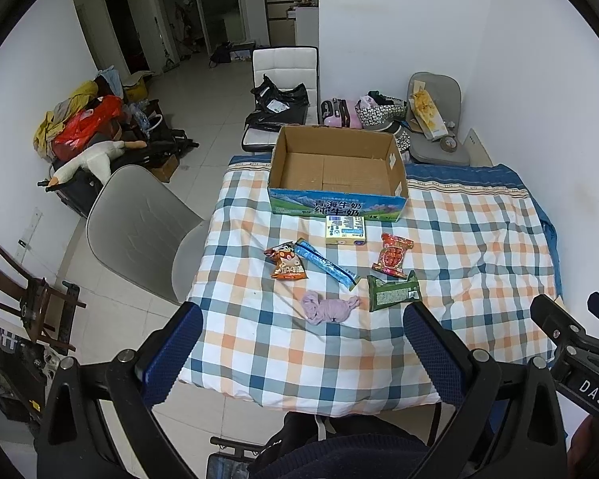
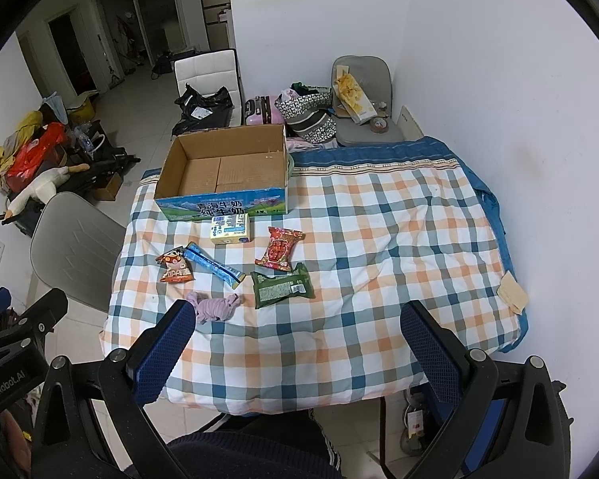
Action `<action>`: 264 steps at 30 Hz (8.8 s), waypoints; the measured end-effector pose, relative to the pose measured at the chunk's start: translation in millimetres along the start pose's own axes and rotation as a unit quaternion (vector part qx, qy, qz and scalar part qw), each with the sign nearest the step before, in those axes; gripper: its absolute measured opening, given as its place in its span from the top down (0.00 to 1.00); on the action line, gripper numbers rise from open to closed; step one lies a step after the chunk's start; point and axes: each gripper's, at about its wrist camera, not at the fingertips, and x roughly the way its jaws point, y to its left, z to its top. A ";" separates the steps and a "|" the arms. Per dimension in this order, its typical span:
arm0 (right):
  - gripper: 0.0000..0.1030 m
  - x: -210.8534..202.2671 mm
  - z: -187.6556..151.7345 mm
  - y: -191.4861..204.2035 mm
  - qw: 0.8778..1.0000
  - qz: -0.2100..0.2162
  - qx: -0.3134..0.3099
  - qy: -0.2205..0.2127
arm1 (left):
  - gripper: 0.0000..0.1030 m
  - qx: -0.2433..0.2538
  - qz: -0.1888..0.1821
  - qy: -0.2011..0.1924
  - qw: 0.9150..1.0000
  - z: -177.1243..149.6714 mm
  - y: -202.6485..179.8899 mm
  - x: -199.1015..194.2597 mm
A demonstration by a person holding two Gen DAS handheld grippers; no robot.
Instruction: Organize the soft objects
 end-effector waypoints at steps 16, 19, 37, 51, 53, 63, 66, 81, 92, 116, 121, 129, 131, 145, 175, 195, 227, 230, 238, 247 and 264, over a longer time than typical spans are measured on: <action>0.00 -5.4 6.8 -0.4 1.000 0.001 0.000 -0.004 | 0.00 -0.001 -0.002 0.000 1.000 -1.3 -2.6 -2.9; 0.00 -6.0 8.4 -0.7 1.000 0.002 -0.001 -0.003 | 0.00 -0.002 -0.002 0.000 1.000 -1.2 -3.8 -3.4; 0.00 -0.8 28.1 2.8 1.000 0.007 0.002 0.005 | 0.00 -0.026 -0.015 0.009 1.000 4.9 -4.9 12.7; 0.00 180.2 56.1 -14.1 0.993 0.018 0.046 0.105 | 0.00 -0.058 -0.041 0.144 0.987 37.6 -2.1 209.7; 0.00 217.2 58.3 -15.1 0.990 0.018 0.050 0.133 | 0.00 -0.072 -0.038 0.177 0.981 32.1 -2.8 244.3; 0.00 379.4 46.3 -15.5 0.968 0.037 0.052 0.243 | 0.00 -0.169 -0.056 0.271 0.946 13.4 19.0 366.3; 0.00 415.5 55.7 -9.1 0.967 0.035 0.049 0.248 | 0.00 -0.211 -0.058 0.270 0.938 17.1 36.2 378.1; 0.29 544.8 64.2 47.4 0.943 0.025 0.036 0.331 | 0.00 -0.217 -0.001 0.291 0.932 25.5 72.9 452.1; 0.47 565.8 61.9 47.2 0.936 0.052 0.041 0.346 | 0.35 -0.121 0.017 0.305 0.945 31.7 62.2 507.4; 0.53 487.0 56.8 40.6 0.942 0.120 0.043 0.311 | 0.60 -0.117 -0.055 0.227 0.965 22.4 76.2 401.0; 0.53 442.9 53.9 37.4 0.942 0.160 0.038 0.294 | 0.60 -0.113 -0.100 0.209 0.966 37.7 56.8 357.7; 0.53 374.8 78.4 15.8 0.947 0.203 0.031 0.246 | 0.60 -0.086 -0.164 0.184 0.965 109.1 5.9 321.3; 0.53 365.9 94.8 14.2 0.950 0.204 0.030 0.233 | 0.60 -0.074 -0.168 0.182 0.966 129.7 -10.0 327.5; 0.53 441.5 240.1 68.0 0.967 0.158 0.034 0.199 | 0.60 -0.018 -0.156 0.214 0.964 264.3 -19.9 444.4; 0.53 655.6 321.3 114.3 0.963 0.064 -0.011 0.260 | 0.59 0.003 -0.160 0.301 0.940 308.8 -47.5 604.7; 0.00 624.1 305.2 118.4 0.965 0.060 -0.018 0.253 | 0.06 0.007 -0.106 0.251 0.962 296.8 -19.0 555.7; 0.00 385.0 195.0 101.2 0.989 0.077 -0.041 0.121 | 0.05 0.021 -0.057 0.068 0.996 168.3 5.4 311.5; 0.00 394.1 163.4 91.4 0.980 0.086 -0.073 0.166 | 0.05 0.018 -0.037 0.089 0.995 129.9 2.3 317.5; 0.00 461.9 48.5 86.8 0.929 0.068 -0.217 0.294 | 0.05 -0.019 -0.031 0.215 0.976 12.4 -12.5 370.0; 0.00 506.8 -30.5 87.6 0.878 0.023 -0.343 0.332 | 0.05 -0.169 -0.069 0.314 0.932 -76.1 0.7 396.2; 0.47 530.2 -16.3 19.7 0.902 0.103 -0.148 0.393 | 0.43 -0.356 -0.108 0.336 0.866 -94.9 43.9 457.8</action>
